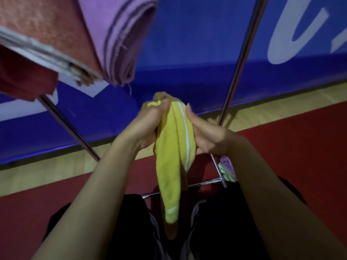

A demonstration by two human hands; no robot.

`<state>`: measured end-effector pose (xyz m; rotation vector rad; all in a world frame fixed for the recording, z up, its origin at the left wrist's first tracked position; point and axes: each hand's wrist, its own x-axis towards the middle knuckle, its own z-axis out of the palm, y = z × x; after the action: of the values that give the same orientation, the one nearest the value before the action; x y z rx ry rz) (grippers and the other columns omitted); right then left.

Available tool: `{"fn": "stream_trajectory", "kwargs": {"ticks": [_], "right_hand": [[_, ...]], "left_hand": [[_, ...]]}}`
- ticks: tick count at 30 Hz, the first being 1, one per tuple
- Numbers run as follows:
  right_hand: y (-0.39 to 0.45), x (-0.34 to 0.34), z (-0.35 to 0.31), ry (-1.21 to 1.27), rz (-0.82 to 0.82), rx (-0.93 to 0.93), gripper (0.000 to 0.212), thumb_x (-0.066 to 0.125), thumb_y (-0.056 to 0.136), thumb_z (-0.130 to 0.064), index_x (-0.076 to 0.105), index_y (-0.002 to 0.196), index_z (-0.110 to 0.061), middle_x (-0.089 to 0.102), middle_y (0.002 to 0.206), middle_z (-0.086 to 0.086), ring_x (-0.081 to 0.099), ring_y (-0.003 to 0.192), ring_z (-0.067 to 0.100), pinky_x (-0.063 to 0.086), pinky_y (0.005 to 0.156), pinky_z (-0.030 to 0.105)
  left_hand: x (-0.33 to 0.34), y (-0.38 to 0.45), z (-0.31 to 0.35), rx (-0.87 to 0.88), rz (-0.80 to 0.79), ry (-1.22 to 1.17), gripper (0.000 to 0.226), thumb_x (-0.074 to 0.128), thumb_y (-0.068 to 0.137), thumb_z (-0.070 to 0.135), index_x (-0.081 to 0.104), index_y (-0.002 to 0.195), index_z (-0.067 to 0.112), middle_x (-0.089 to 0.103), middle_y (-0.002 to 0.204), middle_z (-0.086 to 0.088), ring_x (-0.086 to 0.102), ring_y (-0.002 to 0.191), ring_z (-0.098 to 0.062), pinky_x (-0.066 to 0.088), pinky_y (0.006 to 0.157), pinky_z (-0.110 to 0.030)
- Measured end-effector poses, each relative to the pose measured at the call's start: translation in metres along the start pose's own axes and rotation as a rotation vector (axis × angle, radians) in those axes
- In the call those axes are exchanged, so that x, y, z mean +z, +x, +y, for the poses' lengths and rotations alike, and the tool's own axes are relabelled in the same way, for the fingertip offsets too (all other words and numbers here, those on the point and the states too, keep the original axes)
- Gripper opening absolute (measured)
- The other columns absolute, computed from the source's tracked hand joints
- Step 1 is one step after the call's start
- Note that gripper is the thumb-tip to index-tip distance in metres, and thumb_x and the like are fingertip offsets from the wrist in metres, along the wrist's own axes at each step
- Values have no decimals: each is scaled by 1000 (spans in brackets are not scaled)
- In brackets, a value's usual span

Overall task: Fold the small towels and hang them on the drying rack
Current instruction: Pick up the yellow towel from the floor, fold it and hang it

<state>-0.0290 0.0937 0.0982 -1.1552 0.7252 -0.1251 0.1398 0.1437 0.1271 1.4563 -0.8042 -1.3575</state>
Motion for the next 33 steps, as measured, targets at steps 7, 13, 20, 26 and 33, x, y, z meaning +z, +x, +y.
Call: {"fn": "stream_trajectory", "kwargs": {"ticks": [7, 13, 20, 26, 33], "right_hand": [[20, 14, 10, -677, 265, -131, 14, 67, 96, -45, 69, 105, -35, 75, 103, -12, 69, 92, 0, 52, 83, 18], [9, 12, -2, -206, 299, -241, 51, 58, 98, -54, 76, 108, -6, 78, 103, 16, 75, 101, 31, 56, 97, 44], [14, 16, -21, 411, 423, -316, 78, 74, 86, -51, 55, 137, 5, 61, 131, 35, 61, 124, 47, 50, 105, 60], [12, 15, -22, 510, 349, -344, 39, 54, 105, -26, 62, 131, 2, 72, 119, 22, 72, 108, 33, 62, 88, 44], [9, 12, -29, 545, 414, -406, 22, 52, 101, -2, 65, 114, -13, 77, 93, 14, 76, 84, 29, 63, 77, 46]], "left_hand": [[-35, 10, -10, 2, 94, 616, 63, 35, 105, 62, 56, 139, 14, 61, 137, -9, 62, 123, -26, 49, 107, -49], [-63, 14, -1, 6, 163, 800, 59, 45, 98, 69, 61, 122, 18, 60, 128, -5, 63, 111, -24, 54, 98, -41], [-66, 3, -5, -283, -67, 923, 52, 41, 106, 57, 64, 136, 21, 55, 136, -1, 64, 116, -25, 63, 89, -42], [-47, -7, 0, -41, -345, 599, 31, 62, 90, 44, 73, 114, 27, 77, 113, 9, 72, 106, -10, 59, 94, -32], [-42, -4, 2, -149, -244, 604, 32, 47, 110, 40, 63, 133, 26, 65, 139, 4, 71, 112, -23, 63, 88, -47]]}}
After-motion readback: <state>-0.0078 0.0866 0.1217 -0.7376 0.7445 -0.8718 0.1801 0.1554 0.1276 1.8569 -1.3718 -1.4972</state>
